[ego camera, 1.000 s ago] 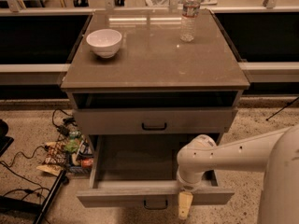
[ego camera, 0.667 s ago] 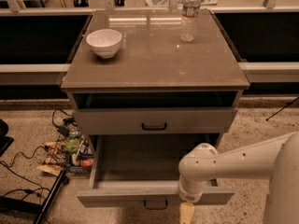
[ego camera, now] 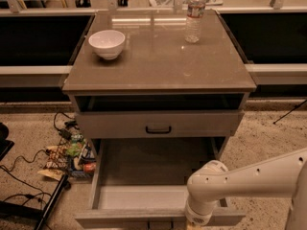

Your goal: Open middle drawer

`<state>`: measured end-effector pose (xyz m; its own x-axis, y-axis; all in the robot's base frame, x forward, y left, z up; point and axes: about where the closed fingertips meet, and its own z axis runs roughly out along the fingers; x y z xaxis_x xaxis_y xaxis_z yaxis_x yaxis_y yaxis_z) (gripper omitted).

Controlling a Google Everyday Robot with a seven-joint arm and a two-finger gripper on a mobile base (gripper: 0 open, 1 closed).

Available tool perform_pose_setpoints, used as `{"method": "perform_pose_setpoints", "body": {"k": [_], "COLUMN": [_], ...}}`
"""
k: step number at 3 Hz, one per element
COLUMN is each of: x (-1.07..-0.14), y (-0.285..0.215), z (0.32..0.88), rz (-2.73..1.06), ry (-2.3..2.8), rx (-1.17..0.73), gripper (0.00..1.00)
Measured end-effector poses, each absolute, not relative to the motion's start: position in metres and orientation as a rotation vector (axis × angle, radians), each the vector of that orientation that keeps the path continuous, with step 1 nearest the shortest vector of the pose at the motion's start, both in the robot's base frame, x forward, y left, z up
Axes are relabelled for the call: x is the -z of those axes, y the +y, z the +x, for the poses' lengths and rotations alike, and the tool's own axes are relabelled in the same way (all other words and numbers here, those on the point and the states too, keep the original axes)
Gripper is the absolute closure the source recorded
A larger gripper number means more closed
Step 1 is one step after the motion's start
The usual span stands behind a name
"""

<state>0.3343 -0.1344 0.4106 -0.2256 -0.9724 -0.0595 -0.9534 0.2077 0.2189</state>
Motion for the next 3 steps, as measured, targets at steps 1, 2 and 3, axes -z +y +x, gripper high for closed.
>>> {"method": "perform_pose_setpoints", "body": {"k": [1,2,3], "x": [-0.4133,-0.4133,-0.4132], "y": [-0.1367,-0.1367,-0.1367], "z": [0.3262,0.3263,0.3261], "rz": [1.874,1.874,1.874], "ry": [-2.369,-2.369,-2.368], "rx": [0.32,0.32,0.32], "gripper": [0.76,0.98,0.0]}}
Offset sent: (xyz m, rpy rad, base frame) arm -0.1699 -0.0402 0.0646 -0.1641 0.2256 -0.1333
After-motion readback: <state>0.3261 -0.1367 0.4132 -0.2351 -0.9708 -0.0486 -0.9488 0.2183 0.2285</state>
